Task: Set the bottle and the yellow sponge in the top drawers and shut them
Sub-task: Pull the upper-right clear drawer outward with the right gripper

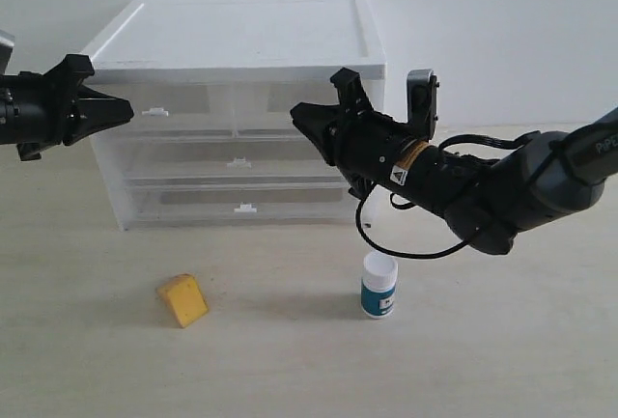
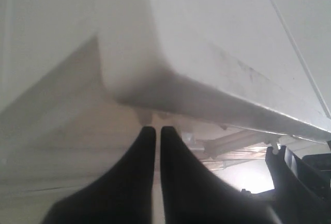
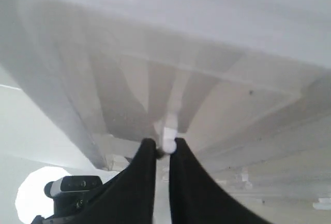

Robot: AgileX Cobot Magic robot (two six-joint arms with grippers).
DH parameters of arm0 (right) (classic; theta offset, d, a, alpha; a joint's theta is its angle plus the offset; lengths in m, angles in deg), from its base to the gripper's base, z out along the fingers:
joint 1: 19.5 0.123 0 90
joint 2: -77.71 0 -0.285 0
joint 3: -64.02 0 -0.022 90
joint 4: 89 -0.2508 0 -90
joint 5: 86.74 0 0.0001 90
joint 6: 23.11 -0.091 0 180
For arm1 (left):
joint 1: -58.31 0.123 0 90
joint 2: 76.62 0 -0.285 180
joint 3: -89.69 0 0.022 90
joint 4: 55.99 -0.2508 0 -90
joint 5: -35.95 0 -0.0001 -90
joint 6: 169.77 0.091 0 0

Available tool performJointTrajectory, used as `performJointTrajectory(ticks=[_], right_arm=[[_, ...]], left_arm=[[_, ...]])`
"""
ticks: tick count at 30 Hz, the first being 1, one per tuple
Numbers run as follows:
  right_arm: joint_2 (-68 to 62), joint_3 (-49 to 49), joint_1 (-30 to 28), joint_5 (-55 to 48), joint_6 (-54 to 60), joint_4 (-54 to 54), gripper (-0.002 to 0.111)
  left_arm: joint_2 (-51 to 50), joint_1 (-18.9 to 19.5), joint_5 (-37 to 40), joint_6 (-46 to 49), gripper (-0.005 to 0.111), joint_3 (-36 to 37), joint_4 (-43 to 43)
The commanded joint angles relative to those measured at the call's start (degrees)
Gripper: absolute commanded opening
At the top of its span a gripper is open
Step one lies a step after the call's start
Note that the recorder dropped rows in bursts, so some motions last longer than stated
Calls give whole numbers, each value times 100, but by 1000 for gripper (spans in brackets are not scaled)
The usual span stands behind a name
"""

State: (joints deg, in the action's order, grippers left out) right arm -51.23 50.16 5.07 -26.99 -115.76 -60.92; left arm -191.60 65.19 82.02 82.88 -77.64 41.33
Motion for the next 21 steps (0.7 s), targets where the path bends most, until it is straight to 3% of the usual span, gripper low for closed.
performJointTrajectory(ticks=[1,7,21], right_arm=[[75,-55,-8,737,-142,346,0],[280,-507,-8,790,256,199,0],[401,-1237,2,1022,-9,688,0]], left_arm=[[-7,-22,-216,41,4,-86,184],[-17,-22,-260,41,4,-86,184],[-15,-22,-260,41,4,-86,221]])
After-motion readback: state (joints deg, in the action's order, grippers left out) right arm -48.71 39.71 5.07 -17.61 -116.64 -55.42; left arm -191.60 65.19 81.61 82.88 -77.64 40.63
